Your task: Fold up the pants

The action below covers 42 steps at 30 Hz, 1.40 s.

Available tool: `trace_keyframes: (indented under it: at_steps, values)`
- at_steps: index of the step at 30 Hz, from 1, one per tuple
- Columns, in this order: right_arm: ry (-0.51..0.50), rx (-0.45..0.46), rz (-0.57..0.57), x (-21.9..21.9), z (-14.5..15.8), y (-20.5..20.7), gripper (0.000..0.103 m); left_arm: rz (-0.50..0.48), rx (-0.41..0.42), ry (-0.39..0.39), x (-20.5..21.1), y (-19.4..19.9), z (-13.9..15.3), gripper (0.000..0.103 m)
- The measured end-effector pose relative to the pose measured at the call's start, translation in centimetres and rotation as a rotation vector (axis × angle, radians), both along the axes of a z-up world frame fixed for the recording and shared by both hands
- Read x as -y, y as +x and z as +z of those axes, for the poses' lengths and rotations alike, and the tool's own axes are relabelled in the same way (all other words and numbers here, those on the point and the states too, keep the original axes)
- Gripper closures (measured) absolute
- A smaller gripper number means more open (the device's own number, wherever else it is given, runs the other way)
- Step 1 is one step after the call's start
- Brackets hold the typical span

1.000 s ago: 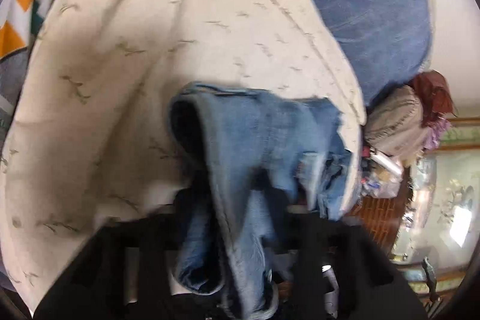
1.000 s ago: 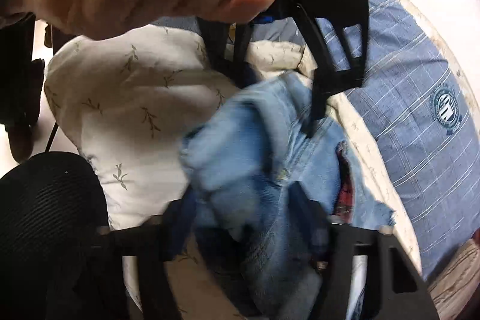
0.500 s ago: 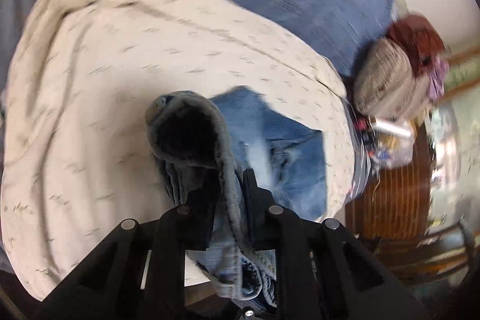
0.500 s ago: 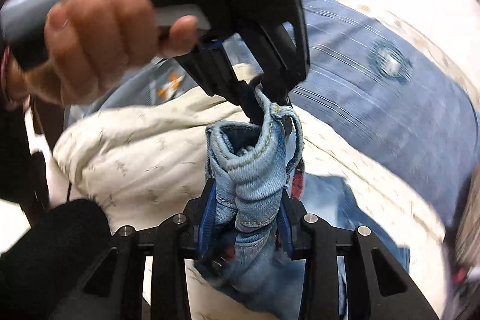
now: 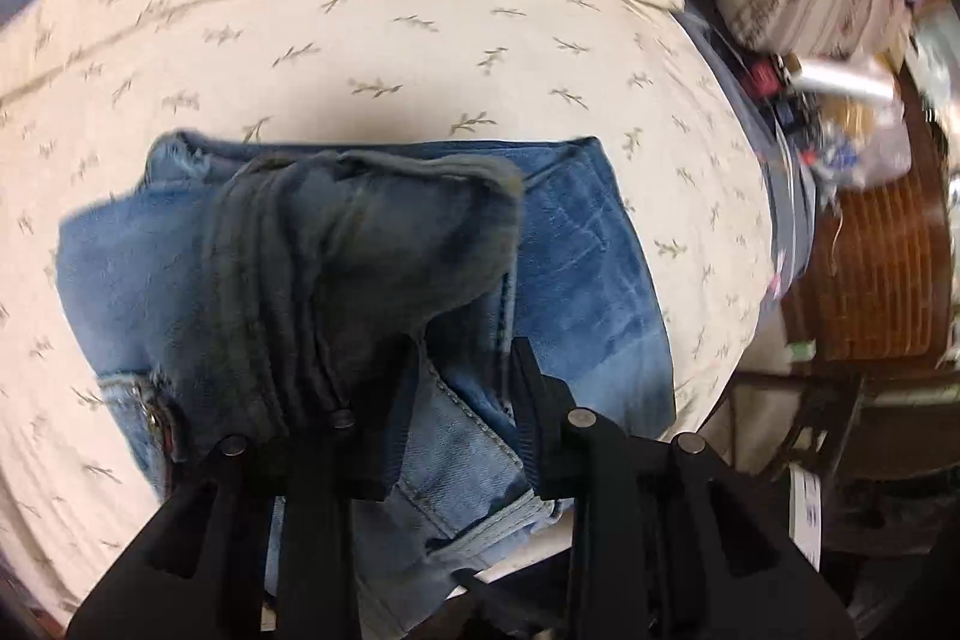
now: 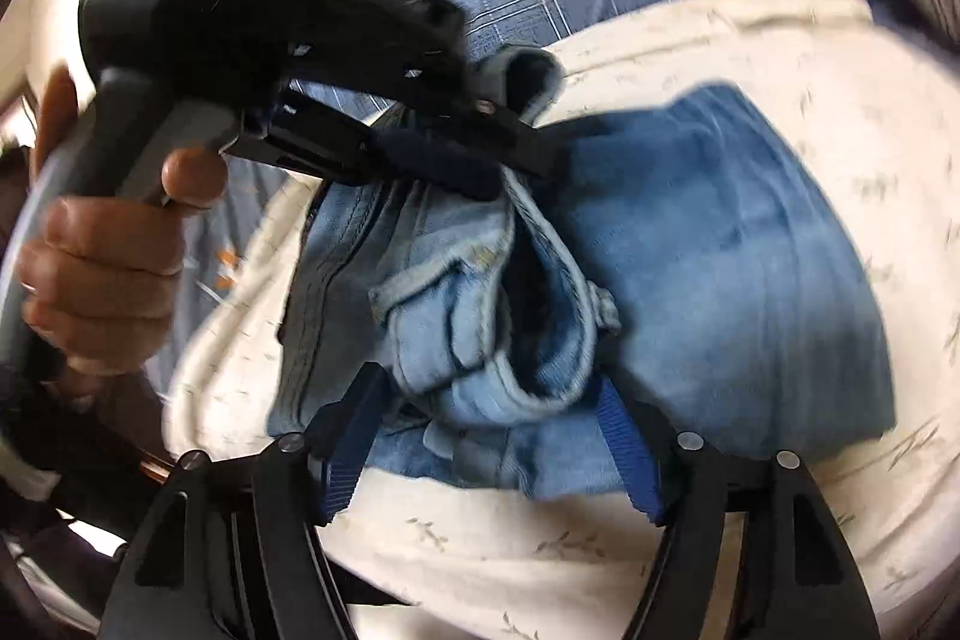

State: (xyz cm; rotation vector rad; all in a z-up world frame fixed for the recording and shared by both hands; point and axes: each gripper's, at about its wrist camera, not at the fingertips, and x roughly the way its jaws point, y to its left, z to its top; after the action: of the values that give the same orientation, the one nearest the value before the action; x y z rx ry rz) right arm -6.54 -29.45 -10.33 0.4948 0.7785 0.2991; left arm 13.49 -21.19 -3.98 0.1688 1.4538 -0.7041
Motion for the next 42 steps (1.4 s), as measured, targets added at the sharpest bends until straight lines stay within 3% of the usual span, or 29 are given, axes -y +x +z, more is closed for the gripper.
trace_keyframes:
  at_steps: [2, 3, 7, 10, 16, 20, 26, 30, 38, 40, 42]
  values:
    - [0.058, 0.009, 0.023, 0.8, -0.2, 0.0, 0.026, -0.076, 0.040, 0.006, -0.1, -0.3, 2.1, 0.074]
    - [0.082, 0.014, 0.031, 1.1, -0.2, -0.1, 0.024, -0.115, 0.081, 0.010, -0.2, -0.4, 3.4, 0.069]
    - [0.182, 0.026, 0.026, 2.3, -0.3, -0.1, 0.016, -0.225, 0.303, 0.009, -2.0, 0.3, 8.3, 0.020]
    - [0.222, 0.008, 0.006, 2.5, -0.7, 0.7, 0.014, -0.292, 0.319, 0.013, -2.9, 1.7, 8.5, 0.019]
    - [0.285, 0.040, 0.024, 1.8, 0.1, 1.4, 0.010, -0.393, 0.253, 0.085, -1.4, 2.0, 3.8, 0.019]
    - [0.269, 0.017, 0.027, 1.6, -0.5, 1.7, 0.009, -0.443, 0.359, 0.156, -0.3, 0.7, 1.2, 0.019]
    - [0.257, 0.008, 0.007, 1.3, -1.0, 1.6, 0.009, -0.447, 0.390, 0.161, -0.2, 0.5, 0.7, 0.019]
    - [0.315, 0.024, 0.015, 1.3, -0.5, 1.5, 0.009, -0.455, 0.388, 0.166, -0.1, 0.7, 0.7, 0.019]
    - [0.290, 0.004, 0.001, 0.8, -0.7, 1.9, 0.010, -0.449, 0.402, 0.182, 0.3, 0.5, 0.2, 0.019]
    - [0.260, -0.007, -0.016, 0.5, -0.6, 2.1, 0.012, -0.440, 0.404, 0.186, 0.3, 0.5, 0.2, 0.019]
    - [0.241, -0.016, -0.042, 0.5, -0.4, 2.1, 0.028, -0.425, 0.406, 0.188, 0.3, 0.4, 0.1, 0.019]
